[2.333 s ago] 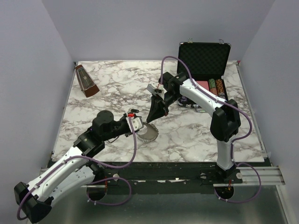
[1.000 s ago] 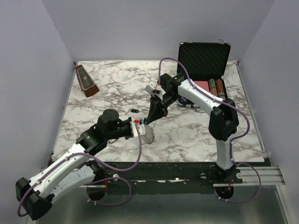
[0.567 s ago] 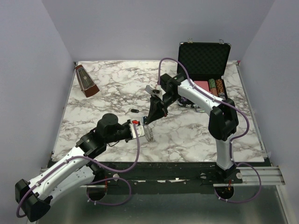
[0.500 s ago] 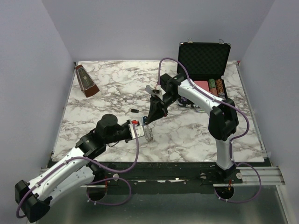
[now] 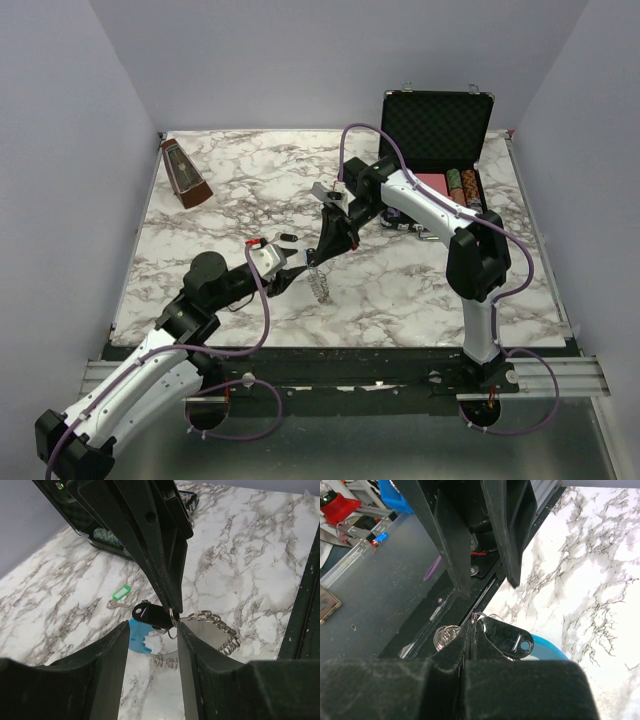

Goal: Put the keys on the keyring

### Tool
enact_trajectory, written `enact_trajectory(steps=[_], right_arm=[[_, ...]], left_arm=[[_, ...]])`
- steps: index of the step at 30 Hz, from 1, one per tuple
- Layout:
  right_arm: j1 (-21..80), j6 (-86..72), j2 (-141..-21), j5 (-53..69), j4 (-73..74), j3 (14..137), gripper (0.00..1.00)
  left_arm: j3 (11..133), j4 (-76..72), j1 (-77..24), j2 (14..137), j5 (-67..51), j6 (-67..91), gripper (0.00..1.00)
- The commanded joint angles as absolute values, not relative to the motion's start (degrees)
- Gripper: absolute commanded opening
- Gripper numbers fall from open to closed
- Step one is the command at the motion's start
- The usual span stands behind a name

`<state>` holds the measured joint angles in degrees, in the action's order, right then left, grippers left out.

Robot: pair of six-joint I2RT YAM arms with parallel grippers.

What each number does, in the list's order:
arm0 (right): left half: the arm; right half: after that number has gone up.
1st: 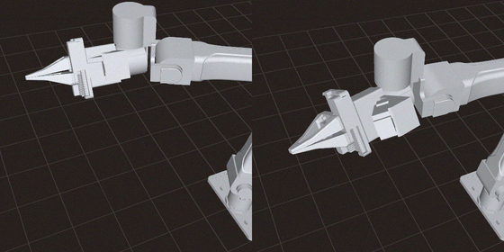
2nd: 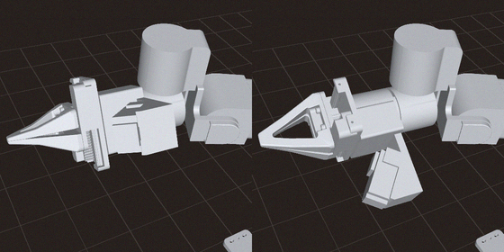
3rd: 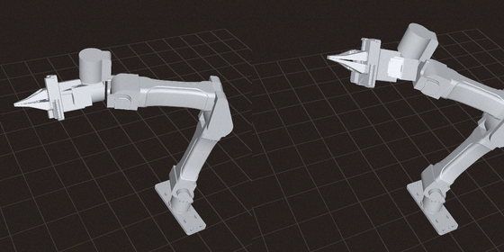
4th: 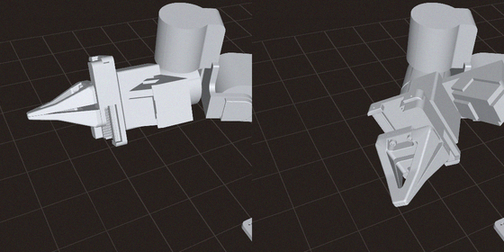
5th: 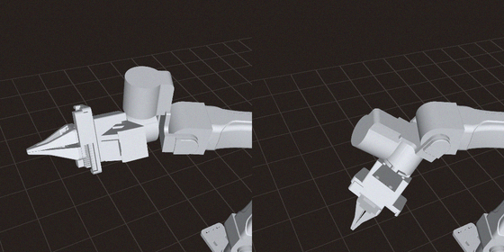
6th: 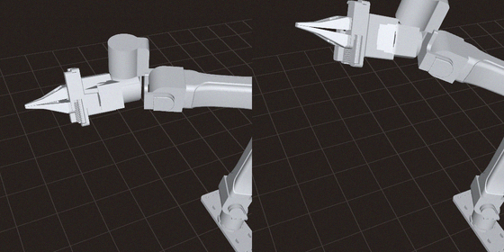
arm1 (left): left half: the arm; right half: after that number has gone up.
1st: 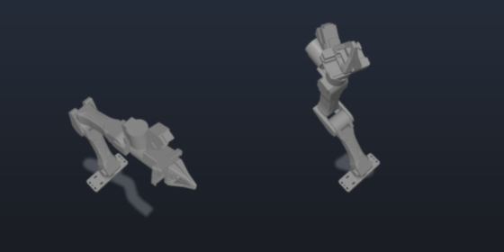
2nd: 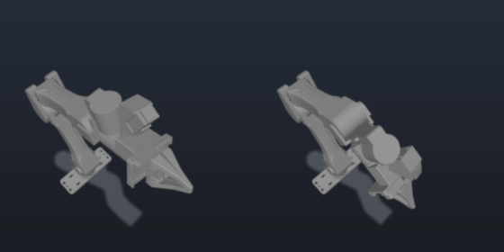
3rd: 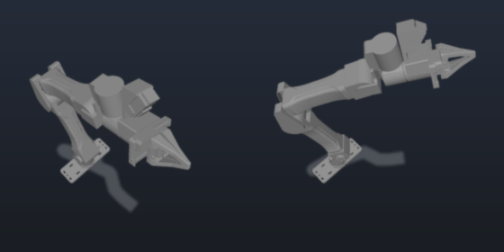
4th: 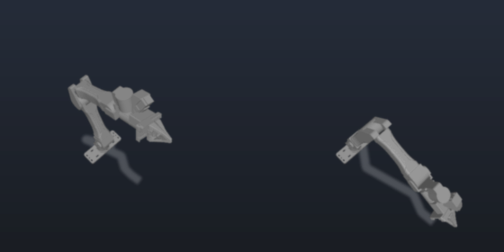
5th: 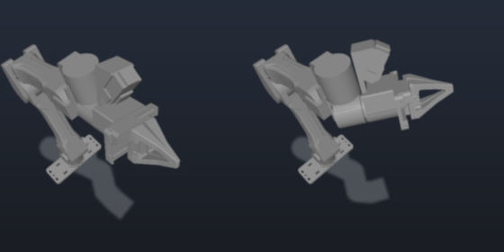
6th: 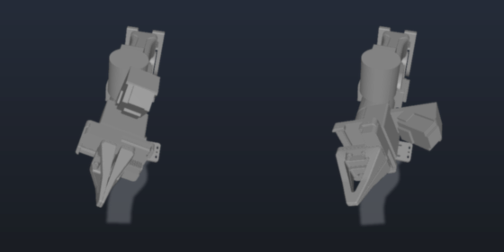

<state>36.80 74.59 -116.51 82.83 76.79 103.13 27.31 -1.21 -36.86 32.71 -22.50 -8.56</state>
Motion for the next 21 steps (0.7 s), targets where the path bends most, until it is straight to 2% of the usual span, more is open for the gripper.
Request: enact_trajectory(steps=[1, 10, 14, 21], right_arm=[[37.00, 74.88, -117.07, 95.01, 81.47, 104.24, 0.01], [37.00, 74.97, -117.33, 95.01, 81.47, 104.24, 0.01], [37.00, 74.88, -117.33, 95.01, 81.56, 104.24, 0.01], [37.00, 74.88, -117.25, 95.01, 81.48, 104.24, 0.01]], left_arm=[[28.47, -6.41, -35.86, 36.38, -26.63, -2.29, 0.48], [27.51, -7.29, -35.42, 37.44, -30.85, -1.14, 0.42], [28.03, -6.77, -35.24, 38.49, -31.73, -1.32, 0.32], [28.48, -5.01, -34.98, 40.08, -32.17, -2.55, 0.30]])
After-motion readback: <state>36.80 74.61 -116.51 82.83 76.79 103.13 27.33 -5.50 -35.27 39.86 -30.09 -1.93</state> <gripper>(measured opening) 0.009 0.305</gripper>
